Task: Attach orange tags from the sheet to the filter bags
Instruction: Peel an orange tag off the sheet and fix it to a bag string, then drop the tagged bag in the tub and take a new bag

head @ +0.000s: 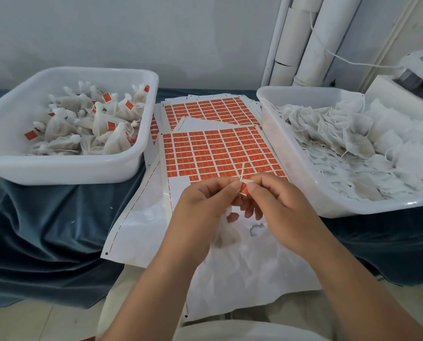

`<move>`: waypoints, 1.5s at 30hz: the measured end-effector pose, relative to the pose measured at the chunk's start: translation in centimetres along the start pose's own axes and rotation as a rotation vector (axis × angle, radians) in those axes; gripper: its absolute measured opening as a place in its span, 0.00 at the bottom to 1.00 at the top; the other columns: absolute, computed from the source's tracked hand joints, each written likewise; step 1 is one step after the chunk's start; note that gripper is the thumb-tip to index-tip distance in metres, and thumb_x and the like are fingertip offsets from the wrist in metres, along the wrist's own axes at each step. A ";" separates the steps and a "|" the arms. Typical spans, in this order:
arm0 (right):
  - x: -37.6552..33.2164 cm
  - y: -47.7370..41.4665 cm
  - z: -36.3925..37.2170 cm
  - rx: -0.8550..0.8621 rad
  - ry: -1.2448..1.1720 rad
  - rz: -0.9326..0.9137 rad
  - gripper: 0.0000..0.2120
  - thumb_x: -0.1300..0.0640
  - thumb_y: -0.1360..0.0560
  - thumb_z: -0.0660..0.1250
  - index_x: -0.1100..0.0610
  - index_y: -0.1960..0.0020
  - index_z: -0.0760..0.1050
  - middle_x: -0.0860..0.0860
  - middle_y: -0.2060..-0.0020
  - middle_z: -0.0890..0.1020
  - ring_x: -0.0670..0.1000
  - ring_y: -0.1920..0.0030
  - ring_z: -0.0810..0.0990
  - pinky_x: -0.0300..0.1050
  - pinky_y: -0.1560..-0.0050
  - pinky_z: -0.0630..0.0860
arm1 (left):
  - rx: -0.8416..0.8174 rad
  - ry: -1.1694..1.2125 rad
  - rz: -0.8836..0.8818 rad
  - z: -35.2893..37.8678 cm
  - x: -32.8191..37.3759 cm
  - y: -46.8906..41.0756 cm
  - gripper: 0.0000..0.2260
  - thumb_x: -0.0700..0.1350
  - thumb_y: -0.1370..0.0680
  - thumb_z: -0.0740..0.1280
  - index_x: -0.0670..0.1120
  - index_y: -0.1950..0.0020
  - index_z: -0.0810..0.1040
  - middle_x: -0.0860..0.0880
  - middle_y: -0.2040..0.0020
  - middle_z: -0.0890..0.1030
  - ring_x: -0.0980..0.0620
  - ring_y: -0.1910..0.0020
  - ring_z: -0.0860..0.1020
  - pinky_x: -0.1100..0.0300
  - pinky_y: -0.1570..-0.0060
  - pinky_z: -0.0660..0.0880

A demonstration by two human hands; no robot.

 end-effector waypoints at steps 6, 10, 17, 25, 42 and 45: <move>0.1 -0.5 0.0 0.024 -0.161 0.028 0.29 0.32 0.19 0.48 0.48 0.53 0.82 0.52 0.59 0.86 0.51 0.60 0.84 0.41 0.59 0.78 | 0.076 0.057 0.002 -0.5 0.6 -0.1 0.04 0.46 0.20 0.73 0.50 0.54 0.88 0.51 0.55 0.88 0.54 0.54 0.86 0.63 0.62 0.78; 0.3 -0.6 0.0 0.018 -0.195 0.017 0.30 0.28 0.21 0.48 0.45 0.53 0.83 0.53 0.59 0.86 0.51 0.60 0.84 0.42 0.59 0.78 | 0.125 0.017 0.125 -2.3 3.0 -0.2 0.06 0.48 0.25 0.78 0.54 0.62 0.85 0.50 0.56 0.88 0.53 0.57 0.86 0.56 0.57 0.76; 0.0 -0.1 0.1 -0.023 -0.087 -0.046 0.27 0.30 0.20 0.48 0.42 0.54 0.82 0.48 0.59 0.86 0.48 0.58 0.85 0.36 0.57 0.79 | 0.402 -0.086 0.481 -10.4 11.1 -3.3 0.04 0.51 0.28 0.79 0.52 0.60 0.87 0.51 0.59 0.87 0.57 0.64 0.80 0.65 0.67 0.75; -1.3 0.5 -1.4 -0.004 0.191 -0.127 0.08 0.39 0.19 0.64 0.40 0.52 0.79 0.39 0.57 0.85 0.42 0.54 0.84 0.34 0.55 0.78 | 0.631 -1.026 0.105 -19.9 10.8 -11.4 0.10 0.46 0.21 0.67 0.43 0.54 0.85 0.42 0.59 0.84 0.45 0.62 0.79 0.51 0.53 0.77; 5.9 -8.6 -16.8 -0.100 1.030 0.433 0.24 0.42 0.14 0.57 0.45 0.20 0.67 0.50 0.16 0.54 0.58 0.16 0.48 0.52 0.19 0.46 | 0.595 -0.692 0.697 -8.6 9.3 -2.7 0.05 0.56 0.18 0.68 0.58 0.48 0.81 0.63 0.53 0.82 0.73 0.56 0.78 0.79 0.62 0.70; 6.0 -9.3 -16.6 -0.083 1.007 0.428 0.21 0.47 0.13 0.54 0.55 0.26 0.74 0.55 0.24 0.72 0.61 0.21 0.62 0.55 0.22 0.59 | 0.480 -0.633 0.570 -6.5 6.7 -1.7 0.05 0.60 0.19 0.67 0.62 0.51 0.80 0.63 0.55 0.83 0.69 0.57 0.81 0.69 0.64 0.75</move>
Point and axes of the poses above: each hand's wrist, its own y-axis away from the middle knuckle, its own z-axis out of the palm, x = y × z, the point moved 2 cm from there along -y, towards the middle knuckle
